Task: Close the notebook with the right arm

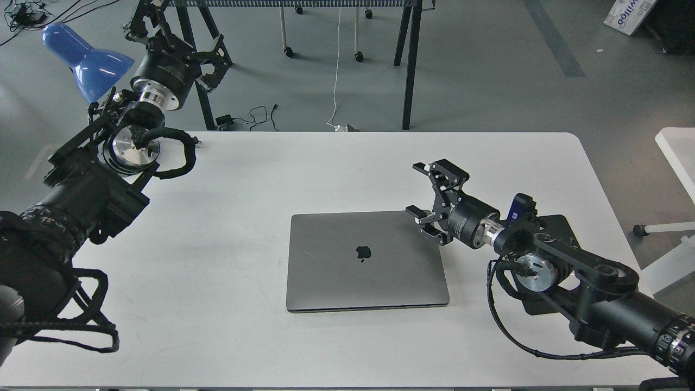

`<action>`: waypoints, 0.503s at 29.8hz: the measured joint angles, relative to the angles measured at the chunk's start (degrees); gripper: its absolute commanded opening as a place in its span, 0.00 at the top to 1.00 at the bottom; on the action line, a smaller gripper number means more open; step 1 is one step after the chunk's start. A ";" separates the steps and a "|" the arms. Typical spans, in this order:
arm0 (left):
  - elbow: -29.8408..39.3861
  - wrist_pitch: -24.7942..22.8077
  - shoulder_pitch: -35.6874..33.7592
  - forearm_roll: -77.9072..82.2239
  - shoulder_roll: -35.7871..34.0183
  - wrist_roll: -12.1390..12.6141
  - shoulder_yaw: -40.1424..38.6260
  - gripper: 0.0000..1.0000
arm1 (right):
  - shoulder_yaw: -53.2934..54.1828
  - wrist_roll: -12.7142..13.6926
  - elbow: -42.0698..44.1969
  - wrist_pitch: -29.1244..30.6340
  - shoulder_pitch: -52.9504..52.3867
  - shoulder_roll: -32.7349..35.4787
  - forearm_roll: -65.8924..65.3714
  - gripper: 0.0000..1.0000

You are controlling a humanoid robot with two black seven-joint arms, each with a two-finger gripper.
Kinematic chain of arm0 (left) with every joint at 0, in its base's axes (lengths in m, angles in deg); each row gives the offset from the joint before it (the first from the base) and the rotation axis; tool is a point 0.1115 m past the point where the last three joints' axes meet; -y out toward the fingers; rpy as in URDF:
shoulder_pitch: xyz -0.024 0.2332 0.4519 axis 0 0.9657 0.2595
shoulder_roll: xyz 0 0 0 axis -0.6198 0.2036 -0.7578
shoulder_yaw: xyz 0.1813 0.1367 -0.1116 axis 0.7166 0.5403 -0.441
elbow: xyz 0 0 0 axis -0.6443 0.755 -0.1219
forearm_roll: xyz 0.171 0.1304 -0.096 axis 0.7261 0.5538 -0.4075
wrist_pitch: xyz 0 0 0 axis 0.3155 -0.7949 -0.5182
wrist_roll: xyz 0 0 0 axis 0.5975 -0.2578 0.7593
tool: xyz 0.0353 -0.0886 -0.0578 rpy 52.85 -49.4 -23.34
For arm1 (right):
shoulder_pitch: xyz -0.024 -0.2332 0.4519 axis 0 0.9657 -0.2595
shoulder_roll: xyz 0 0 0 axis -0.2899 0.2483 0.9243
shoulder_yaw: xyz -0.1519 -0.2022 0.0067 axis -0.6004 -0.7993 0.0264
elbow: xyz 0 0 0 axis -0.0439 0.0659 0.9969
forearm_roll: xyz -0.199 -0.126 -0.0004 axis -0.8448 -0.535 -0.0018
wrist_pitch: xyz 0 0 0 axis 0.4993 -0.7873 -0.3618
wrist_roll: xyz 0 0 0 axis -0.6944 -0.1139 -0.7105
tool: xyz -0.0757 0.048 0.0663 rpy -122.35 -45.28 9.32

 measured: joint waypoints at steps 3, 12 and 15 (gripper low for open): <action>0.00 0.00 0.00 0.00 0.00 0.00 0.00 0.00 | 7.82 0.01 -0.37 2.40 -0.14 1.51 0.33 0.00; 0.00 0.00 0.00 0.00 0.06 0.00 0.08 0.00 | 25.82 0.05 8.01 7.56 -4.02 3.59 0.49 0.00; 0.00 0.00 0.00 0.00 0.08 0.00 0.13 0.00 | 29.39 0.15 11.01 9.86 -4.47 3.31 1.76 0.00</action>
